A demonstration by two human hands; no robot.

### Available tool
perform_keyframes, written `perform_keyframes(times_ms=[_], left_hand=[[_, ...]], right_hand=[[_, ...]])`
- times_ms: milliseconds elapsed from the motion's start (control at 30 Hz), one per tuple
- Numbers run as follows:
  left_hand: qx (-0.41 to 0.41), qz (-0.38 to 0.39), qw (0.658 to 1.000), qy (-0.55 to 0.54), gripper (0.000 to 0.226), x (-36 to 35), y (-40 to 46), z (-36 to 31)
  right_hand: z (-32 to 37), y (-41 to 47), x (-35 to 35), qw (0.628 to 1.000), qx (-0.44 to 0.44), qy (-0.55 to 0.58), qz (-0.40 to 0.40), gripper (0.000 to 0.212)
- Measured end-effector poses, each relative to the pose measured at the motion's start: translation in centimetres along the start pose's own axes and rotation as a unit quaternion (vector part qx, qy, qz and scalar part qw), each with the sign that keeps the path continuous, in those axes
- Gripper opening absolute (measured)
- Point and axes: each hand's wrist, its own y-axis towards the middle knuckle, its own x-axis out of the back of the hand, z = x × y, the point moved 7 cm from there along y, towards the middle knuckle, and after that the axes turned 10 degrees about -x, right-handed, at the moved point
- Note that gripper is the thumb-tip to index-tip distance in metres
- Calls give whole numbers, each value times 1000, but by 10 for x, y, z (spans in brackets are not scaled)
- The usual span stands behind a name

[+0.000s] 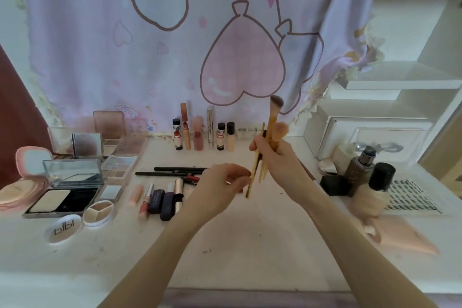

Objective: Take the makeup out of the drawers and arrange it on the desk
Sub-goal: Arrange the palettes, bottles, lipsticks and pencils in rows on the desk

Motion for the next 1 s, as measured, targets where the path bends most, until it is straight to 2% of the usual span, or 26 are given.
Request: perform_keyframes(times_ms=[200,400,567,700,767,867,933,1000], left_hand=[[4,10,999,37,24,-22,-24,20],[-38,27,998,50,39,-45,-33,12],[4,-5,999,42,36,-52,-27,12],[18,-2,999,51,31,-58,-19,10],[21,11,999,46,28,-62,-16,9],[18,10,1000,18,22,-60,-15,8],[30,16,999,-35,14,-57,-16,8],[59,22,993,-101,9,-55,-16,10]], right_hand=[[-18,-4,11,996,-15,86,0,23],[-30,-7,7,999,-22,44,-5,21],[-37,-11,-1,1000,-16,10,11,13],[-42,-11,0,999,-31,26,15,18],[-44,-10,1,997,-42,57,27,19],[-45,-6,0,974,-75,197,86,19],[-42,-3,-3,953,-101,260,122,16],[-38,0,-6,943,-124,275,138,12]])
